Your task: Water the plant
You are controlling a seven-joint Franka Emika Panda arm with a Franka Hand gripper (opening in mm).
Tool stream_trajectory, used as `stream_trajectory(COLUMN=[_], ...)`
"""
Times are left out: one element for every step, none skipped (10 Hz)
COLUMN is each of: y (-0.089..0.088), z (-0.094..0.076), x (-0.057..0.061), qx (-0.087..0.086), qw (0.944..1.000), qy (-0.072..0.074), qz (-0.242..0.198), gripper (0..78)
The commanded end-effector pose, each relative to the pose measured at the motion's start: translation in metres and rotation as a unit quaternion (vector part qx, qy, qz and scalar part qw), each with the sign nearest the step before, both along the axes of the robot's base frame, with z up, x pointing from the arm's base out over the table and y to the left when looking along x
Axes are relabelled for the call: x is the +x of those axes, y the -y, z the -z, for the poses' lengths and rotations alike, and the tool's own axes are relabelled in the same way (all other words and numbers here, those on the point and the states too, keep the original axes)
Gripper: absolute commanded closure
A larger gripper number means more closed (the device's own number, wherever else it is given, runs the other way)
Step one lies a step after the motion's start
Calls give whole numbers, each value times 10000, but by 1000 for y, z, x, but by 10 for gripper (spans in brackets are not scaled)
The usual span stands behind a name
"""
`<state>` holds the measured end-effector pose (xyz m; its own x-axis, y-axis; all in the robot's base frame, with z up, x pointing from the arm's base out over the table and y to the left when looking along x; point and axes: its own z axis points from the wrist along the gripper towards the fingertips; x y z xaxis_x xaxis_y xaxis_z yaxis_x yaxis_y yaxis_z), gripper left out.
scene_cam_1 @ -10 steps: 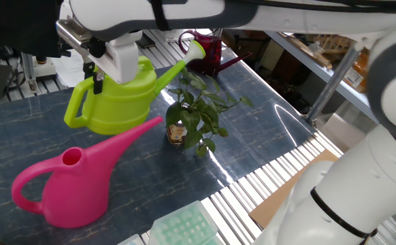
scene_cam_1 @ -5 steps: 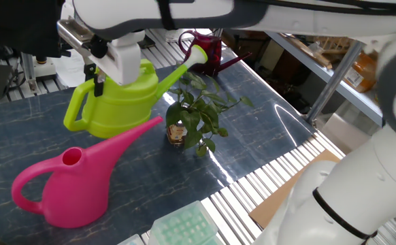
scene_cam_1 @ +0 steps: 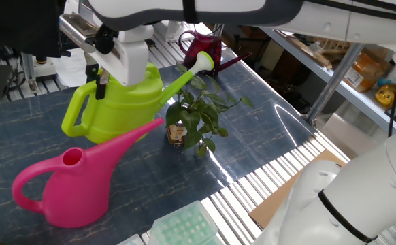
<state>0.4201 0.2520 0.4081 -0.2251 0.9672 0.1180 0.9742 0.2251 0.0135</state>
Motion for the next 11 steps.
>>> stream_trajectory(y=[1, 2, 2, 2, 3, 3, 5, 5, 5, 6, 6], z=[-2, -3, -4, -4, -5, -6, -9, -10, -10, -11, -12], x=[-3, -4, -4, -4, -5, -5, -6, -7, -7, -7, -7], qx=[181, 356, 365, 375, 431, 440, 447, 459, 507, 517, 577], qw=[9998, 9993, 9993, 9992, 9989, 9989, 9988, 9987, 9983, 9983, 9980], qy=[-58, -81, -117, -137, -160, -164, -181, -219, -250, -248, -240], qz=[40, 63, 50, 43, 45, 52, -59, -95, -107, -115, -50], gripper=[762, 762, 762, 762, 762, 762, 762, 762, 762, 762, 762])
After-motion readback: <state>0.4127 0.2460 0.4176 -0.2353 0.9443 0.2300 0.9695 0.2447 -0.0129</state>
